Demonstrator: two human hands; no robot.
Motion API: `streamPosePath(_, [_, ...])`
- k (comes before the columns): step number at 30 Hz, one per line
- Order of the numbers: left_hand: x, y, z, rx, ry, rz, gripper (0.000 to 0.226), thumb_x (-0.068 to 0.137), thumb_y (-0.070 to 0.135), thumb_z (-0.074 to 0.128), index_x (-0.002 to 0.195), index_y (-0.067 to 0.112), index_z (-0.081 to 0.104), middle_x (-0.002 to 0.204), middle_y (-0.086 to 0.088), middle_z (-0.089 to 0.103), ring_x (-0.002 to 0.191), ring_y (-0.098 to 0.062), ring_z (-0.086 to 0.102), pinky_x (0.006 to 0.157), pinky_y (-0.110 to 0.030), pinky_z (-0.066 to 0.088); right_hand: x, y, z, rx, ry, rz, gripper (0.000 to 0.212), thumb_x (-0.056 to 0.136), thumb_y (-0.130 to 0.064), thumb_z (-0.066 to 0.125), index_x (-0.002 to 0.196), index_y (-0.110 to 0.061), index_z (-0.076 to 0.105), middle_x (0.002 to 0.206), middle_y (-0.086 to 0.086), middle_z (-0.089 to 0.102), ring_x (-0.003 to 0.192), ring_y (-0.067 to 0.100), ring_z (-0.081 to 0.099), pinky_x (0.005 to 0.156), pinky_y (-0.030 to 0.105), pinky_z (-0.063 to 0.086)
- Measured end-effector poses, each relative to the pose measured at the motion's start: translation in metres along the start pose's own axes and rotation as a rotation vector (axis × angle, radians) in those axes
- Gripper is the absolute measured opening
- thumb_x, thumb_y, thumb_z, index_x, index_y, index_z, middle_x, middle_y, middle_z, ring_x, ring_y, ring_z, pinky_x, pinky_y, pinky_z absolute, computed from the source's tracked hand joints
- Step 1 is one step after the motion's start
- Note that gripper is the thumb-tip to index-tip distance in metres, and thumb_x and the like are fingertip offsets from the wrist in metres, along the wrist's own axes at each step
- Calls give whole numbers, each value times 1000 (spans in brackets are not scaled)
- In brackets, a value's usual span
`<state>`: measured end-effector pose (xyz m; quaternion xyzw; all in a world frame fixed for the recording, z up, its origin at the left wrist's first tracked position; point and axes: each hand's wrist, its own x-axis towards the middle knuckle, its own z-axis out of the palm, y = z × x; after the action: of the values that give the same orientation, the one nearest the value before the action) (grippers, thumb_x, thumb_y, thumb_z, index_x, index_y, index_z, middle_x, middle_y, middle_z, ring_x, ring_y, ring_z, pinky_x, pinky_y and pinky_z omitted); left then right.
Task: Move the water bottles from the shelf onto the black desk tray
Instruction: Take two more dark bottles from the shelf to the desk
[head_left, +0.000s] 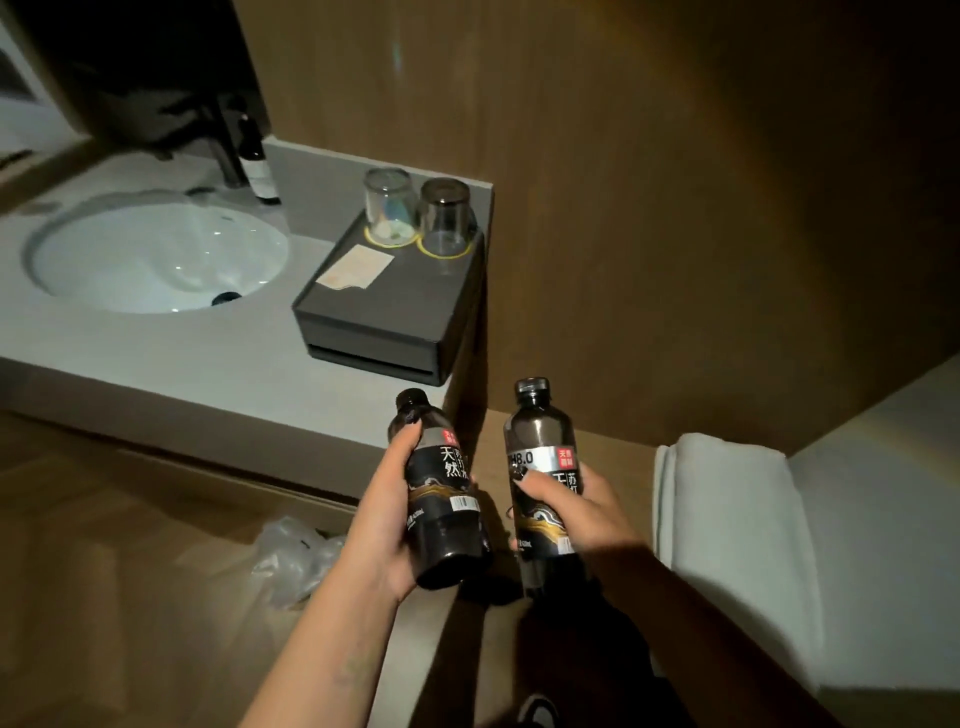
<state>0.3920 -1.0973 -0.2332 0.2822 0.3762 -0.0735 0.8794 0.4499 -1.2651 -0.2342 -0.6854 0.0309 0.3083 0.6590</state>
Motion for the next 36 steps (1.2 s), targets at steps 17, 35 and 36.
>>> streamPosePath(17, [-96,179,-213,108,94,205,60,77,49,67,117,6,61,88,-20,67,68,-28,65,68,-38,56,2,-10,304,-180,-212,-85,25,80,-27,68,102,-16,64,95,12,72,89,26,69,80,39,56])
streamPosePath(35, [-44,397,-315,101,139,289,43,78,49,61,92,8,65,65,-8,67,54,-21,64,57,-28,53,164,-70,510,-255,-378,-60,15,78,-30,70,86,-19,69,76,7,72,72,25,67,85,55,52])
streamPosePath(36, [-41,408,-322,84,132,291,46,72,49,64,93,8,65,66,-8,67,55,-21,64,58,-28,53,170,-74,520,-241,-388,-55,13,82,-27,69,89,-16,68,76,8,71,71,25,67,85,55,52])
